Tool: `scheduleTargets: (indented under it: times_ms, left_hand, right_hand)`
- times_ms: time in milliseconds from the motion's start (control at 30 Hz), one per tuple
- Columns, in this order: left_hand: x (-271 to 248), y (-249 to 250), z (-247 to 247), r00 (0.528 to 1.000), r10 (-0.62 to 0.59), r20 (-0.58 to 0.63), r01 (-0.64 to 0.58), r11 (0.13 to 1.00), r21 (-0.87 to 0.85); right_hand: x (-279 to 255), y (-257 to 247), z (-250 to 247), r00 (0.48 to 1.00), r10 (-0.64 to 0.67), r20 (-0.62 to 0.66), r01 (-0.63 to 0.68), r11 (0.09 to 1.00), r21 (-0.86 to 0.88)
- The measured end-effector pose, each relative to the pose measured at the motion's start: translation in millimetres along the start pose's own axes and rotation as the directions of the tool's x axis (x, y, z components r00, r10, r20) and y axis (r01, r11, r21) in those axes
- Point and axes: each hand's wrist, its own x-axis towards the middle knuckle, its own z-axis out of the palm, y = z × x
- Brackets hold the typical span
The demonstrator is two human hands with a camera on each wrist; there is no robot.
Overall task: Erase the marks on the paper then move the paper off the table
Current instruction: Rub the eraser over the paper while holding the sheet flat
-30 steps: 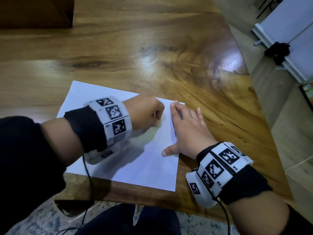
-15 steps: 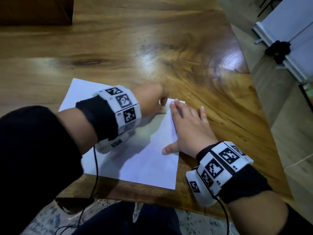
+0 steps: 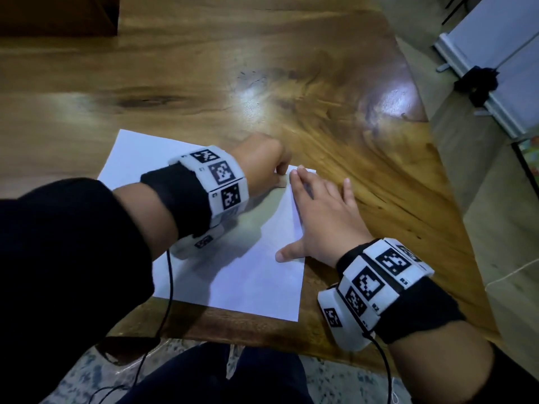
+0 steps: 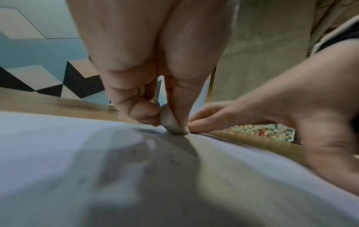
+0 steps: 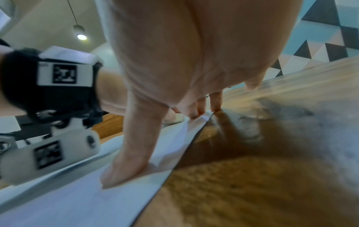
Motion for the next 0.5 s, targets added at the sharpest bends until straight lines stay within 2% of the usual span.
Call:
scheduleTargets:
  times_ms: [100, 200, 267, 367, 433, 500]
  left_hand:
    - [-20.9, -4.1, 8.0, 0.995, 0.055, 0.081, -0.053, 0.998, -0.028]
    - [-54.4, -11.0, 18.4, 0.967, 0.152, 0.205, -0.150, 0.988, -0.029]
    - [-67.3, -13.9, 24.2, 0.965, 0.166, 0.204, -0.158, 0.986, -0.055]
    - [-70.4, -14.3, 26.5, 0.976, 0.133, 0.173, -0.122, 0.990, -0.076]
    - [-67.4, -15.4, 20.9, 0.975, 0.075, 0.210, -0.056, 0.994, -0.095]
    - [-57.7, -19.3, 10.0, 0.982, 0.006, 0.190, 0.015, 0.994, -0.108]
  right_hand:
    - [-0.1, 0.3, -0.2, 1.000, 0.000, 0.010, 0.000, 1.000, -0.006]
    - [0.1, -0.6, -0.8, 1.000, -0.003, 0.012, 0.003, 1.000, -0.014]
    - [0.0, -0.5, -0.7, 1.000, -0.008, 0.009, 0.008, 1.000, -0.014]
    - [-2.6, 2.3, 2.2, 0.999, -0.042, 0.017, 0.042, 0.999, -0.008]
    - [-6.2, 4.3, 5.1, 0.996, -0.071, 0.057, 0.073, 0.997, -0.023]
    - [-7.7, 6.3, 6.1, 0.994, -0.075, 0.085, 0.079, 0.996, -0.042]
